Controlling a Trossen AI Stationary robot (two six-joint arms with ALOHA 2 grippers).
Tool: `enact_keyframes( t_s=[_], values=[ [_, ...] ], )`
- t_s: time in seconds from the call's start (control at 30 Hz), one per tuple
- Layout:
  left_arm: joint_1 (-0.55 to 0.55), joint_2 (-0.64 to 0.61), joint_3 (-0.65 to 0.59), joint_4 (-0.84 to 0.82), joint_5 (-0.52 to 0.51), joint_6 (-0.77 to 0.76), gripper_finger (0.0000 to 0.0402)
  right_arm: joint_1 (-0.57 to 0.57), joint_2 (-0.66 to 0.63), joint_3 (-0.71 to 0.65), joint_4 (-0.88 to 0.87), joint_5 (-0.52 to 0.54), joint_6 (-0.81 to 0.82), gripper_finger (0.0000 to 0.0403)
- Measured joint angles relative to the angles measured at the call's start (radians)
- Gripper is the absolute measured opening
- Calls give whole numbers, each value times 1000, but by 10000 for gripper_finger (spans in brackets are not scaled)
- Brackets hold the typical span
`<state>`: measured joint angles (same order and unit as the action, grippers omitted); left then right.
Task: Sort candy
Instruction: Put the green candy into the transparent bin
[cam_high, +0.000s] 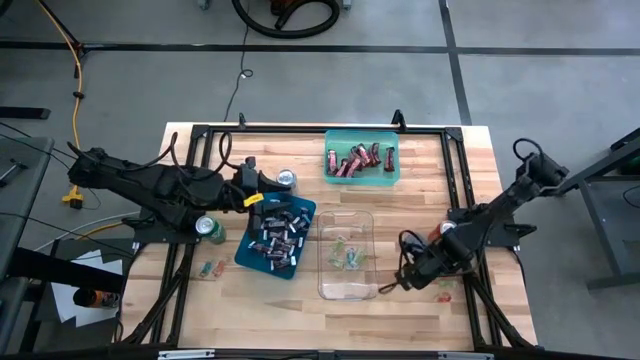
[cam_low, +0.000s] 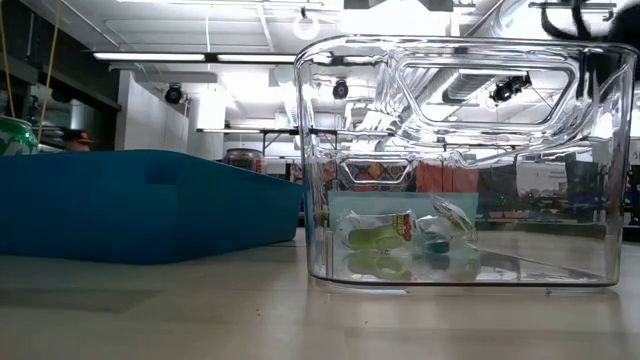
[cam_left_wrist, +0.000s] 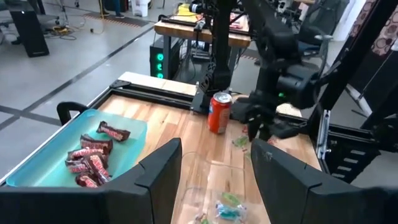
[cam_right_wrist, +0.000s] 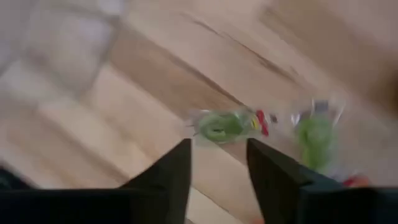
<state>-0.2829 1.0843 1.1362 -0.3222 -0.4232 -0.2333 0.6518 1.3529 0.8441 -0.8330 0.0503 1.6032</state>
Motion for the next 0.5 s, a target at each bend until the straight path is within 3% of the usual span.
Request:
enact_keyframes(
  t_s=[0.1,0.2,0.37,0.5],
  values=[
    [0,0,0,1,0,-1,181,13,-1,-88,111,-37,247,186],
    [0,0,0,1,1,-1,181,31,-1,-152,183,-40,415,201],
    [0,0,0,1,2,-1,181,61,-1,-197,205,35,580,203],
    [0,0,0,-2,2,-1,181,64,1,-209,202,57,622,204]
  ],
)
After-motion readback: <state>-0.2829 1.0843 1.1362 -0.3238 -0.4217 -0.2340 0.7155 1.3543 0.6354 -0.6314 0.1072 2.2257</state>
